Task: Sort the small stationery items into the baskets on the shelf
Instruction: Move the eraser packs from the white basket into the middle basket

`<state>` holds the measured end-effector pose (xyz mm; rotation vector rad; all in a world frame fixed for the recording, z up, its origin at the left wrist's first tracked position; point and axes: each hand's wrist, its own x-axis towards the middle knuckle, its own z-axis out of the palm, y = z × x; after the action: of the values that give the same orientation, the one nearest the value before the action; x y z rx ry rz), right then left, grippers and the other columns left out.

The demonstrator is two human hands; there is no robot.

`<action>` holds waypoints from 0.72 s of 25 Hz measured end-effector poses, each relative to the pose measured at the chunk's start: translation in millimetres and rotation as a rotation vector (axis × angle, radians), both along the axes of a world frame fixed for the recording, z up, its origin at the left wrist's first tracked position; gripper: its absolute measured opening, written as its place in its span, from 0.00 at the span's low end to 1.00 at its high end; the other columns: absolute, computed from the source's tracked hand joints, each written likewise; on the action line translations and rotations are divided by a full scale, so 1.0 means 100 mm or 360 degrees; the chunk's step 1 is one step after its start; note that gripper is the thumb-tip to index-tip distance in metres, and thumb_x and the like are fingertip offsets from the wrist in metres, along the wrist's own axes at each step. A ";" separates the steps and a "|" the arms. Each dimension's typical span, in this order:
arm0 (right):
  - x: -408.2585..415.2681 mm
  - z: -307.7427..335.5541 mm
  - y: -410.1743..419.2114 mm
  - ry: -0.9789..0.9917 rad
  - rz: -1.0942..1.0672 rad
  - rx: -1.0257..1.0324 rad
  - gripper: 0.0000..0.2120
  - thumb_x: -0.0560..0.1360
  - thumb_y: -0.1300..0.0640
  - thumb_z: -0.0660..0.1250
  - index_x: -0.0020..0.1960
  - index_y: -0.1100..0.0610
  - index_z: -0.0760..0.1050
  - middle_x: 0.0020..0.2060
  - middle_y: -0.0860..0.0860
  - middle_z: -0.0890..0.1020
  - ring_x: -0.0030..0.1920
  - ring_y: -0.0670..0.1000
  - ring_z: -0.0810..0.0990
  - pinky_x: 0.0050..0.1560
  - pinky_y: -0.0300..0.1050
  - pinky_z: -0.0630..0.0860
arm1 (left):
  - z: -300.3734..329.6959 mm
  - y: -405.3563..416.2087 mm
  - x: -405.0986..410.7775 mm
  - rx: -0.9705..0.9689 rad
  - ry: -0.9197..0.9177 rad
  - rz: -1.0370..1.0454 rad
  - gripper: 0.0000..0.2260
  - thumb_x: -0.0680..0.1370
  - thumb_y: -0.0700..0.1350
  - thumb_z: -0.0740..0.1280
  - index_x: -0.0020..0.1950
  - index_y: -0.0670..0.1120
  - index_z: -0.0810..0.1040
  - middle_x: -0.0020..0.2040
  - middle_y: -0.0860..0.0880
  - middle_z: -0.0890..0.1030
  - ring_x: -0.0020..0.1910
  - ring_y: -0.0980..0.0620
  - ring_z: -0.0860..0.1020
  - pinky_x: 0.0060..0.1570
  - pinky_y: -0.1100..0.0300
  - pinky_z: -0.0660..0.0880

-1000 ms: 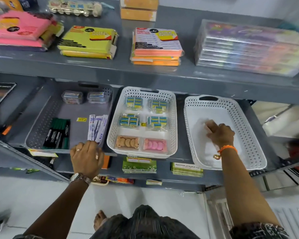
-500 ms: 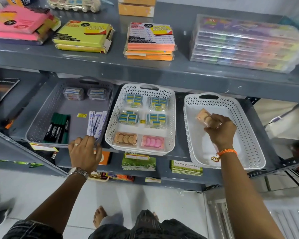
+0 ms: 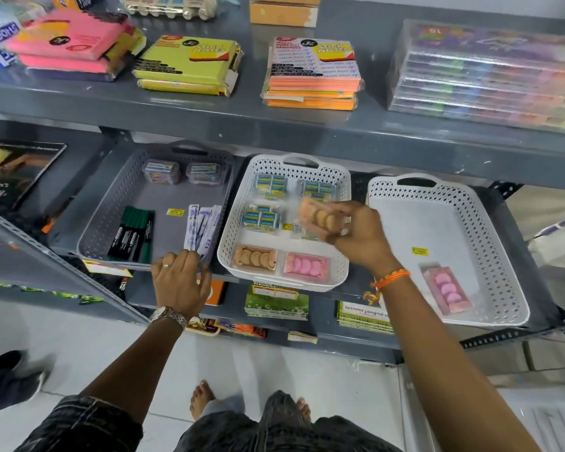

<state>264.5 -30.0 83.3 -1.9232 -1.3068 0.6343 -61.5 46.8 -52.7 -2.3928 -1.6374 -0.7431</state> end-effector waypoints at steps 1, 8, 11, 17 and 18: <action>-0.13 -0.05 0.10 -0.0036 0.0120 -0.0095 0.26 0.64 0.64 0.79 0.61 0.58 0.80 0.54 0.49 0.82 0.53 0.47 0.80 0.50 0.29 0.75 | 0.00 0.00 0.00 0.0012 -0.0007 -0.0006 0.07 0.73 0.48 0.63 0.41 0.45 0.72 0.36 0.45 0.76 0.38 0.42 0.73 0.46 0.48 0.65; -0.75 -0.42 0.45 -0.0396 0.0541 -0.0354 0.31 0.63 0.63 0.77 0.66 0.55 0.77 0.64 0.54 0.80 0.65 0.56 0.76 0.66 0.45 0.73 | 0.03 -0.01 0.01 0.0019 -0.0003 0.0001 0.06 0.72 0.48 0.64 0.41 0.46 0.71 0.36 0.46 0.75 0.38 0.43 0.73 0.46 0.49 0.63; -0.84 -0.48 0.49 -0.0433 0.0618 -0.0407 0.30 0.66 0.62 0.75 0.68 0.56 0.75 0.67 0.55 0.77 0.68 0.57 0.73 0.67 0.45 0.71 | 0.01 0.00 -0.01 0.0001 0.0011 0.0007 0.06 0.72 0.47 0.65 0.42 0.46 0.72 0.37 0.46 0.76 0.38 0.43 0.73 0.46 0.49 0.64; -0.77 -0.48 0.45 -0.0354 0.0646 -0.0396 0.35 0.66 0.59 0.78 0.71 0.57 0.72 0.68 0.54 0.76 0.69 0.55 0.73 0.69 0.45 0.70 | 0.00 -0.01 -0.01 -0.0007 0.0005 0.0015 0.06 0.73 0.47 0.65 0.42 0.45 0.73 0.37 0.46 0.77 0.38 0.43 0.74 0.46 0.49 0.64; -0.69 -0.45 0.43 -0.0272 0.0586 -0.0331 0.33 0.67 0.59 0.78 0.70 0.57 0.73 0.67 0.53 0.77 0.67 0.53 0.75 0.69 0.46 0.71 | 0.00 -0.01 -0.01 -0.0005 0.0002 0.0016 0.06 0.73 0.47 0.65 0.42 0.45 0.73 0.37 0.46 0.77 0.38 0.43 0.74 0.46 0.49 0.64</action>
<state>195.8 12.6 38.4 -1.9492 -1.7885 0.8288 -62.6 45.4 -52.7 -2.3851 -1.6501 -0.7379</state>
